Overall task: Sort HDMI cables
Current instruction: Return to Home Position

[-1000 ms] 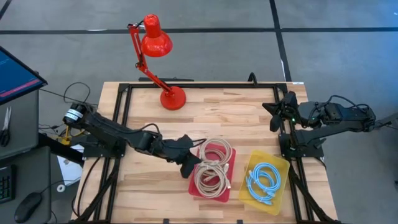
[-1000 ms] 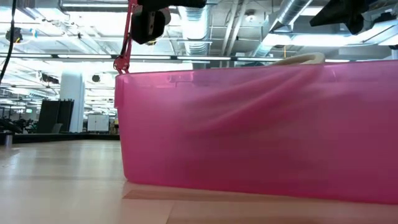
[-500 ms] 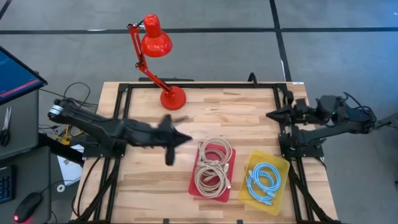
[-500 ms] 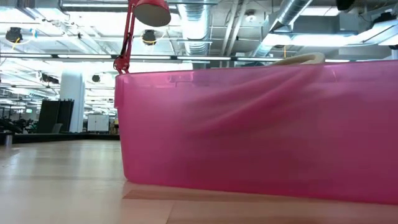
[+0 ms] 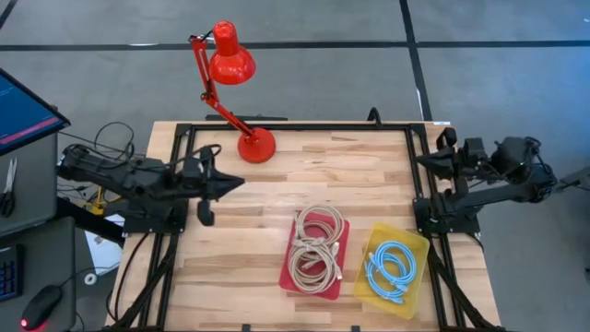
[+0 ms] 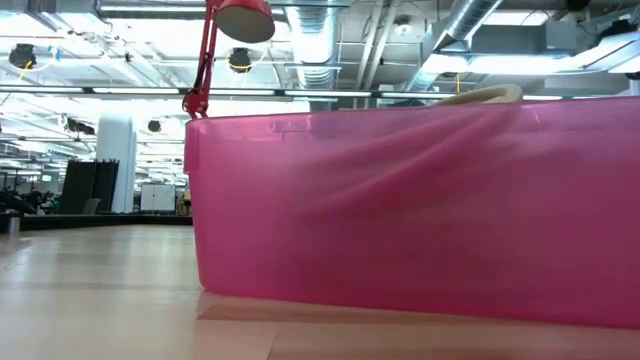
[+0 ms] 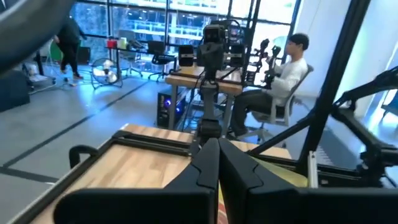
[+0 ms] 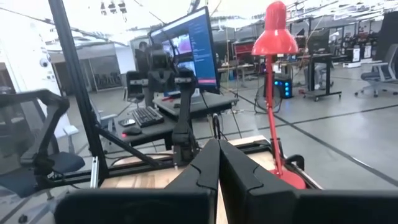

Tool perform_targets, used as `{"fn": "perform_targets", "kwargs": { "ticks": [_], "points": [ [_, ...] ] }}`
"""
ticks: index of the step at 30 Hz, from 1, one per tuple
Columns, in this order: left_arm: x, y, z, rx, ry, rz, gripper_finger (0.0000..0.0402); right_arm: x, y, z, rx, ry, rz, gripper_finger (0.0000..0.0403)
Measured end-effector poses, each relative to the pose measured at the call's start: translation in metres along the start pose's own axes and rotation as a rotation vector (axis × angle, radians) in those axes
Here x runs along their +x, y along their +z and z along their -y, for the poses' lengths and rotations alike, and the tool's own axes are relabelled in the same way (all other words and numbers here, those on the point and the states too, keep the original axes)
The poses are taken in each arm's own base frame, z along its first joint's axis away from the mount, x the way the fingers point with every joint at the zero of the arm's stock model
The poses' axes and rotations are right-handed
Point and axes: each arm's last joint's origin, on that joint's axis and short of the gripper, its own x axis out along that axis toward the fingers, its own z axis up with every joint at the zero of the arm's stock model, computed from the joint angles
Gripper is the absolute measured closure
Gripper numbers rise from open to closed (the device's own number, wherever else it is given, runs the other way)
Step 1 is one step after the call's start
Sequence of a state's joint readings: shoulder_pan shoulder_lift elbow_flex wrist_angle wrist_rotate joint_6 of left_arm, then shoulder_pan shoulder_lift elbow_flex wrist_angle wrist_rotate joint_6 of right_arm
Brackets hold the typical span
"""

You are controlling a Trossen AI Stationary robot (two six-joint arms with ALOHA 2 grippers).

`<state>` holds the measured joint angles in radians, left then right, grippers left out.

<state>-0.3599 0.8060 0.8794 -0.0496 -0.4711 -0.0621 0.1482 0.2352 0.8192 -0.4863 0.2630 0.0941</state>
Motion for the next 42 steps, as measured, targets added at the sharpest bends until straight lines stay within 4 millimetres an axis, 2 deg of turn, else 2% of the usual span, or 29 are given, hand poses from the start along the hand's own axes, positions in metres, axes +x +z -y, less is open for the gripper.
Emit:
{"fn": "perform_targets", "kwargs": {
  "ticks": [10,19,28,35,42],
  "points": [
    [-0.046,-0.032,-0.025,-0.073,-0.017,0.072,0.0398,-0.014,-0.006,0.004,-0.006,-0.001,-0.022,0.0403],
    [-0.089,-0.033,-0.045,-0.046,-0.092,0.236,0.0398,-0.016,-0.005,0.005,-0.003,0.000,-0.012,0.0403],
    [-0.110,-0.033,-0.055,0.035,-0.098,0.284,0.0398,-0.016,-0.003,0.005,0.008,0.002,0.016,0.0403],
    [-0.142,-0.038,-0.072,-0.023,-0.096,0.346,0.0398,-0.016,-0.003,0.005,0.016,0.002,0.015,0.0403],
    [-0.141,-0.043,-0.073,0.000,-0.051,0.278,0.0398,-0.016,-0.003,0.005,0.017,-0.019,0.017,0.0403]
  ]
}}
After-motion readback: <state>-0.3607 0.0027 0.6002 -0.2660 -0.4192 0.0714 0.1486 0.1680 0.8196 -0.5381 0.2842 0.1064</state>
